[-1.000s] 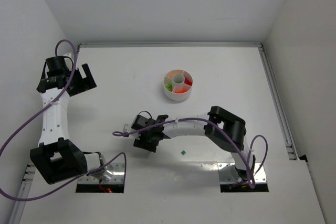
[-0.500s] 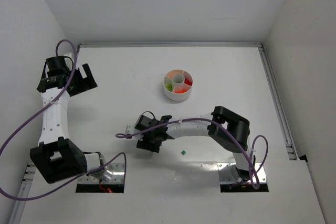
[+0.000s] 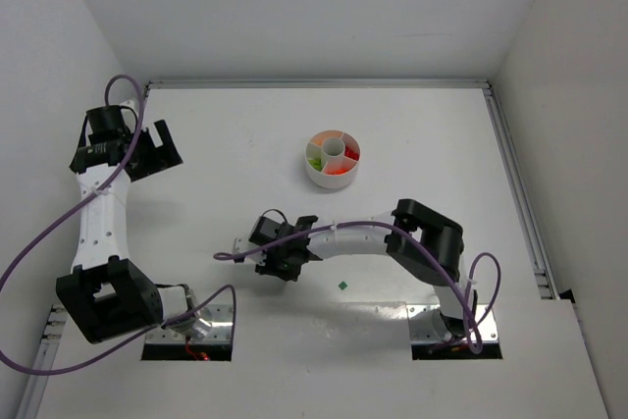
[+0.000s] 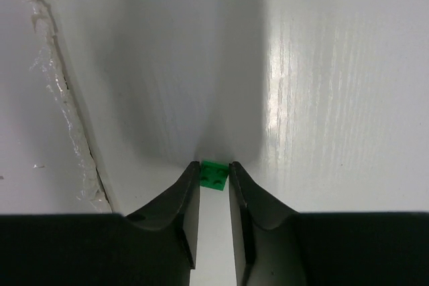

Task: Sort the legos into containers by color

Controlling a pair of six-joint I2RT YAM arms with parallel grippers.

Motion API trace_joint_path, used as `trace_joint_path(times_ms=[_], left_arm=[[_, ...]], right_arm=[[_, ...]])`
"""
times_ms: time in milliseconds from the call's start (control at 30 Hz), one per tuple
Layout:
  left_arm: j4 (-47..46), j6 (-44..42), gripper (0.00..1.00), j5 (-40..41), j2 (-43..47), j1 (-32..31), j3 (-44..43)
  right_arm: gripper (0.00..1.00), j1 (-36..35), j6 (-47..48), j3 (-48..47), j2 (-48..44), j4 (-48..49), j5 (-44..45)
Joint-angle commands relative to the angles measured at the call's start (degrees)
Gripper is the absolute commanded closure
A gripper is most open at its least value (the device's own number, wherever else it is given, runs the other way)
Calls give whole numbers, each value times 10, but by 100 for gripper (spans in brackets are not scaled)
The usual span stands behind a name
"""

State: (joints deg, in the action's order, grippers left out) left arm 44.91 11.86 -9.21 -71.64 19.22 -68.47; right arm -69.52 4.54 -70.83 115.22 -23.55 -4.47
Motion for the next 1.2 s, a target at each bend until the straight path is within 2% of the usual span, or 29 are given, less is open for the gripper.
trace_joint_path(times_ms=[0, 200, 867, 1067, 1167], left_arm=[[-11, -1, 0, -6, 2, 7, 4], [-11, -1, 0, -6, 7, 7, 4], [-17, -1, 0, -17, 7, 7, 10], [-17, -1, 0, -17, 7, 7, 10], [-17, -1, 0, -17, 7, 7, 10]], right_arm=[[79, -3, 2, 48, 91, -107, 11], [100, -3, 2, 48, 96, -113, 6], [100, 19, 2, 29, -27, -123, 48], [100, 68, 2, 29, -83, -112, 41], [100, 97, 8, 0, -116, -112, 33]])
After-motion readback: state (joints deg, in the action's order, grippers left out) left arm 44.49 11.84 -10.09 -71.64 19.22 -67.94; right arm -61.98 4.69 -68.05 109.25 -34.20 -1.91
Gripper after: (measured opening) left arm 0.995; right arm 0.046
